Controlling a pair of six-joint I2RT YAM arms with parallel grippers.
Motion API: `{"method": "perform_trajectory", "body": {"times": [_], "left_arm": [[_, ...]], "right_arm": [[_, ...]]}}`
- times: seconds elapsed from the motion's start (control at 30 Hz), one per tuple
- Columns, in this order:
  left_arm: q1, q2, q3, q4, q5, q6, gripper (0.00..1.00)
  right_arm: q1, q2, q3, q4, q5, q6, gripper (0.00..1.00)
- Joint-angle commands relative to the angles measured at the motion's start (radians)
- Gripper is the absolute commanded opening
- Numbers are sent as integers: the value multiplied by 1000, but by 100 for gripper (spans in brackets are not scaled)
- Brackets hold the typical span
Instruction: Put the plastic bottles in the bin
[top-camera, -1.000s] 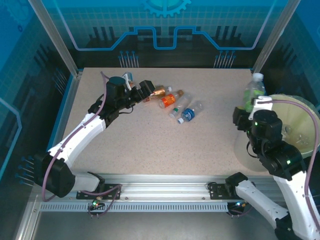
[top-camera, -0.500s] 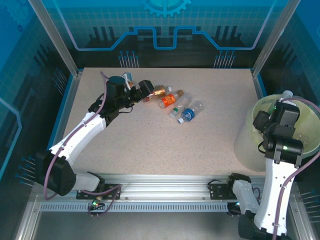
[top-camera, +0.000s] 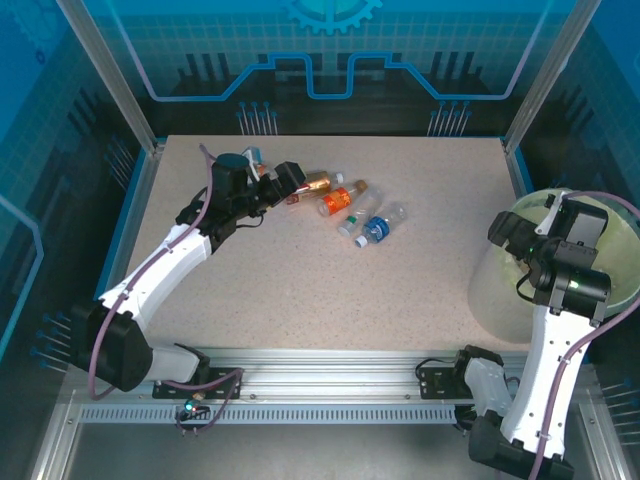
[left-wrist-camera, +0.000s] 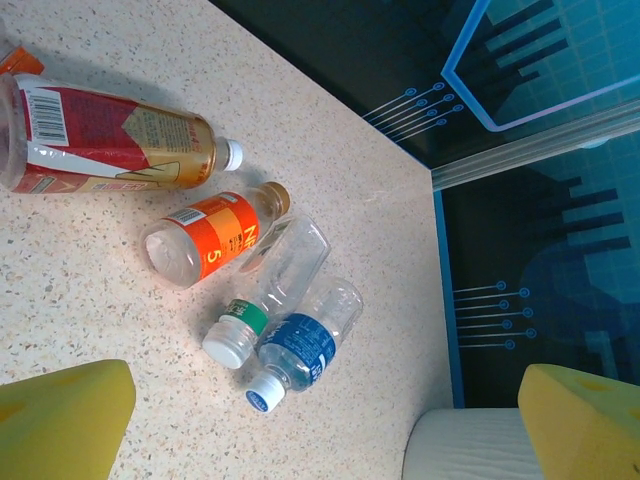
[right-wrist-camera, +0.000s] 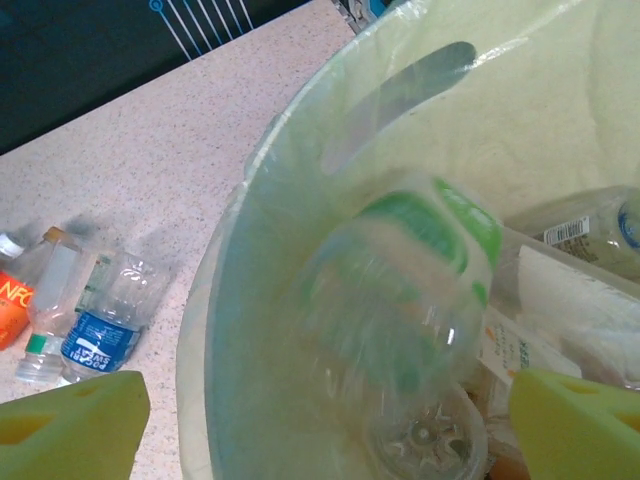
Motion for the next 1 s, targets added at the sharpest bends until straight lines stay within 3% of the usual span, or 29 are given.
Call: {"method": "perform_trajectory", "body": {"times": [0.0, 0.17, 0.3, 0.5, 0.87, 0.97], "left_arm": [[9, 3, -7, -15, 11, -20, 99], [11, 8, -7, -22, 9, -21, 99], [13, 9, -10, -25, 6, -22, 99], [15, 21, -12, -24, 13, -35, 99], [27, 4, -26, -47, 10, -31, 99], [33, 1, -29, -56, 10, -27, 99]], "right_arm": [[-10, -14, 38, -22, -7, 5, 100], [-9, -25, 73, -30, -19, 25, 100], [21, -13, 145, -57, -171, 28, 100], [220, -33, 127, 79, -278, 131, 100], [804, 130, 32, 316, -7, 158, 100], [899, 231, 23, 345, 117, 179, 100]]}}
